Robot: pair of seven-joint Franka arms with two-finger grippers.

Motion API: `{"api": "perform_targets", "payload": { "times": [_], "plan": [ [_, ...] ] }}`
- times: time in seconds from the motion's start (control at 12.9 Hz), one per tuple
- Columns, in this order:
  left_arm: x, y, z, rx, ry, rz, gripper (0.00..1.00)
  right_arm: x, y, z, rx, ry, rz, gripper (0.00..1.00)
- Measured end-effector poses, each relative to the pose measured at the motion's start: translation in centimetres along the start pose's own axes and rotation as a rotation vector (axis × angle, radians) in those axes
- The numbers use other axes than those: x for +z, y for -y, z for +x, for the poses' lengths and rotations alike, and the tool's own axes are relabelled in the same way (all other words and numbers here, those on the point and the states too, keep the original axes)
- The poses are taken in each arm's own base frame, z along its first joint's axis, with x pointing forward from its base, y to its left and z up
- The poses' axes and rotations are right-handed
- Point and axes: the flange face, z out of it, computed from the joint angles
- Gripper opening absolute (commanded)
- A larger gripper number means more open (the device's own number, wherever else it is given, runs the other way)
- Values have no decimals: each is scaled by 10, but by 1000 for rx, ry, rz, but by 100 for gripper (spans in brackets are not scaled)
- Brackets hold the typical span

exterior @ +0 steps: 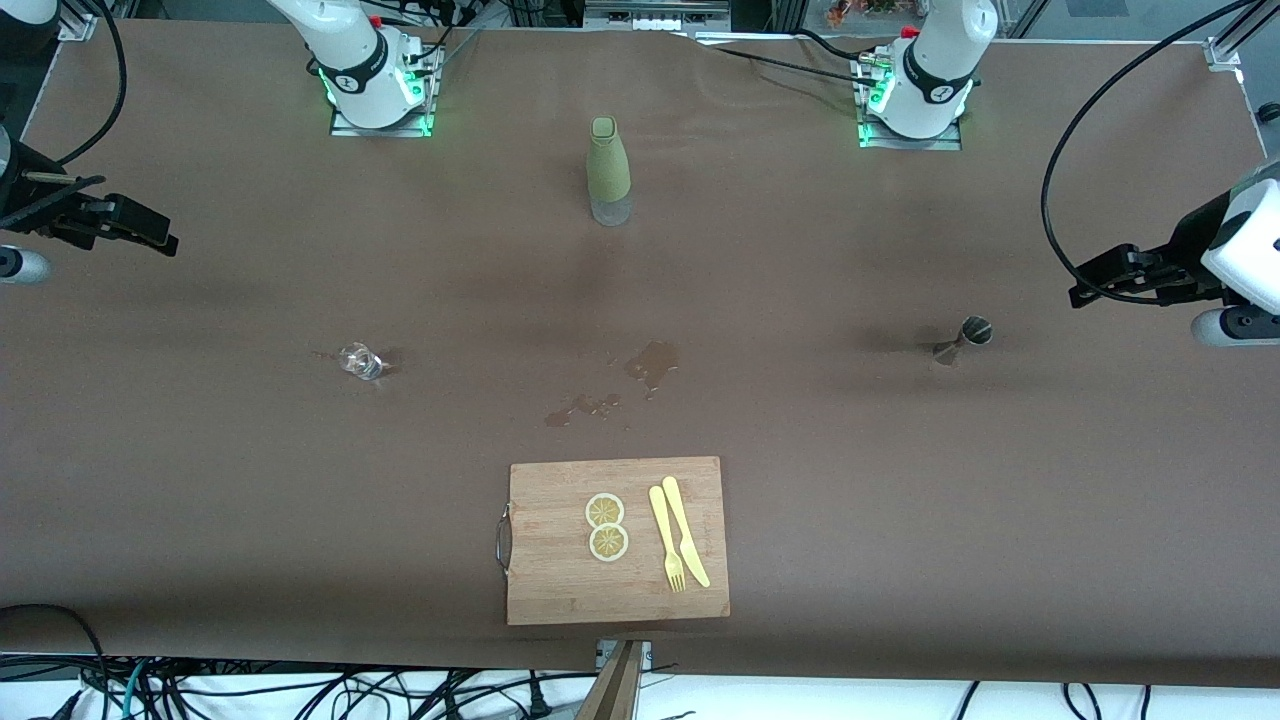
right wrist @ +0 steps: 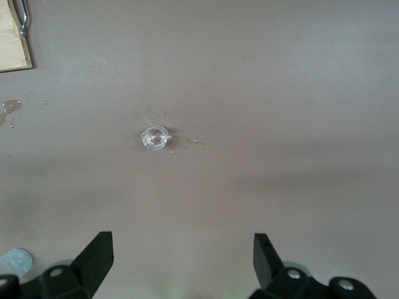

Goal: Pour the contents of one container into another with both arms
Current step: 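Lower the right gripper toward the glass beaker while the left gripper lowers toward the jigger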

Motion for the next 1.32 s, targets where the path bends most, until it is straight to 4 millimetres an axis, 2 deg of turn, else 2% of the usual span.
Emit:
{"api": "perform_targets", "payload": {
  "times": [0.31,0.47,0.54,0.7,0.93,1.16,1.32],
  "plan": [
    [6,10,0,-2,32,2,100,5,0,2,0,11,0,100],
    [8,22,0,69,45,0,100,14,0,7,0,28,-1,100],
    [11,36,2,125,54,-3,100,18,0,9,1,37,-2,100],
    [28,82,9,273,83,-22,100,26,-1,13,2,50,-2,100],
    [67,148,19,449,138,-68,100,40,-1,19,-20,76,-2,100],
    [105,184,22,521,173,-205,100,63,-8,30,-178,115,43,100],
    [120,215,15,583,147,-335,100,83,-31,37,-307,126,142,100]
  ]
}}
